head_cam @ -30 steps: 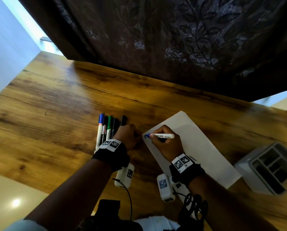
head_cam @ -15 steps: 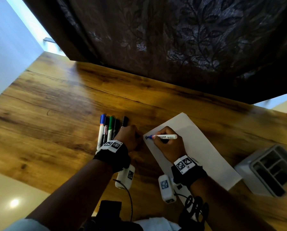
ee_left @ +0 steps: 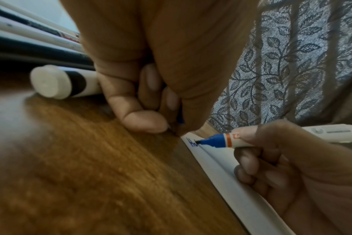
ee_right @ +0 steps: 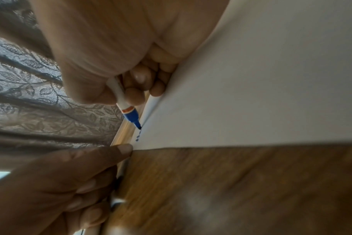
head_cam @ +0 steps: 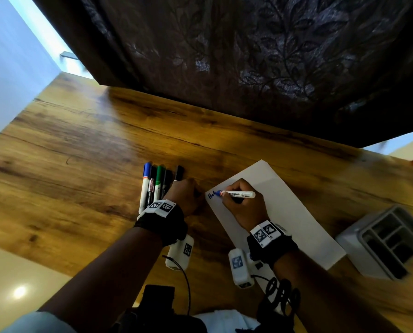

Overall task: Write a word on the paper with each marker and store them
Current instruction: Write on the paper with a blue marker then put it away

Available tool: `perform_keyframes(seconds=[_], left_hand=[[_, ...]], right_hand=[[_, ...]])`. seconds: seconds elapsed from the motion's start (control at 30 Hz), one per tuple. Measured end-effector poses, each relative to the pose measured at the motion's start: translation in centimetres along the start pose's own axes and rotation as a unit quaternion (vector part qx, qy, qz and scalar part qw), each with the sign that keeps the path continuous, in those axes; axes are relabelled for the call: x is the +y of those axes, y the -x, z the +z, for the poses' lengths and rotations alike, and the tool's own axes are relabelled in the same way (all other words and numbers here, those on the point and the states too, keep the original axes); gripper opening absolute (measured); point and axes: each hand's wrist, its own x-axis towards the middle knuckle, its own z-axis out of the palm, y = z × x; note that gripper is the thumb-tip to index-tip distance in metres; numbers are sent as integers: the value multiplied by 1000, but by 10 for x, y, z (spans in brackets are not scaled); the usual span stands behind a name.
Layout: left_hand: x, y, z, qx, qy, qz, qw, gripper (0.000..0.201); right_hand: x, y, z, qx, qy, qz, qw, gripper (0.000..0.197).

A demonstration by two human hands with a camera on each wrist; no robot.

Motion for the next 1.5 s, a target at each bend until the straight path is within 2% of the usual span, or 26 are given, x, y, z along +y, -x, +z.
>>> perform_keyframes(seconds=[0.67,1.1,1.33,1.43,1.5], left_hand=[[-2,0,0,-1,11,6,1000,21],[-4,-2,3,2,14,-1,1000,20],[-5,1,3,-4,7,7,1000,23],[-9,9,-4,27,38,7,999,30],[-14,14,-8,61,65,36,995,33]], right_hand=[[1,-3,-3,19,-10,22,1000,13],[-1,-2,-4,6,10,19,1000,12],[-11,-5,-17,5,-79,103,992,9],[-21,-1,-30,3,-103,101,990,12],[-30,3,-41,13,-109,95,989,12]])
